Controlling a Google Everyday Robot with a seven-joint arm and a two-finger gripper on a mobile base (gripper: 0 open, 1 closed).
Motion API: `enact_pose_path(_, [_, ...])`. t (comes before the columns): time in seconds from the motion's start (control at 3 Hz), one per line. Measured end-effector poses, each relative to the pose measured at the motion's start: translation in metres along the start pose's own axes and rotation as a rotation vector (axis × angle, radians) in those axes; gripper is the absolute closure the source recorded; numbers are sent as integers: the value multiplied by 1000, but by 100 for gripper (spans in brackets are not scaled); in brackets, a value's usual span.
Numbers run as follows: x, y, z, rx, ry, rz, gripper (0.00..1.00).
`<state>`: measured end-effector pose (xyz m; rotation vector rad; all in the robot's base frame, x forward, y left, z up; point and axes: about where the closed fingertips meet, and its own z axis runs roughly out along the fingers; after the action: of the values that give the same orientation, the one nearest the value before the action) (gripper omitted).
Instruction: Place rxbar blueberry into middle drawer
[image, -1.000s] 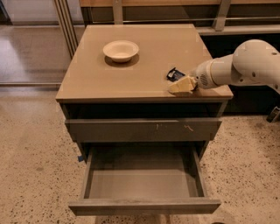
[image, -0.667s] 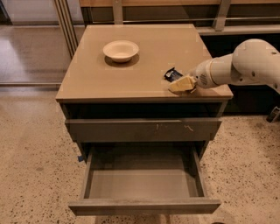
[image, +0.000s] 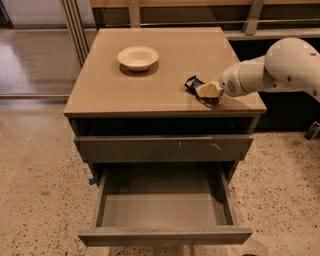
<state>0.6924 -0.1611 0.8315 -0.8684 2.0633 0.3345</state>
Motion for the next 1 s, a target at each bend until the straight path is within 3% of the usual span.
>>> enact_pose_path(0.67, [0,0,0,0,0,0,100])
enact_pose_path(1.0, [0,4,0,-18,-5,-32,100])
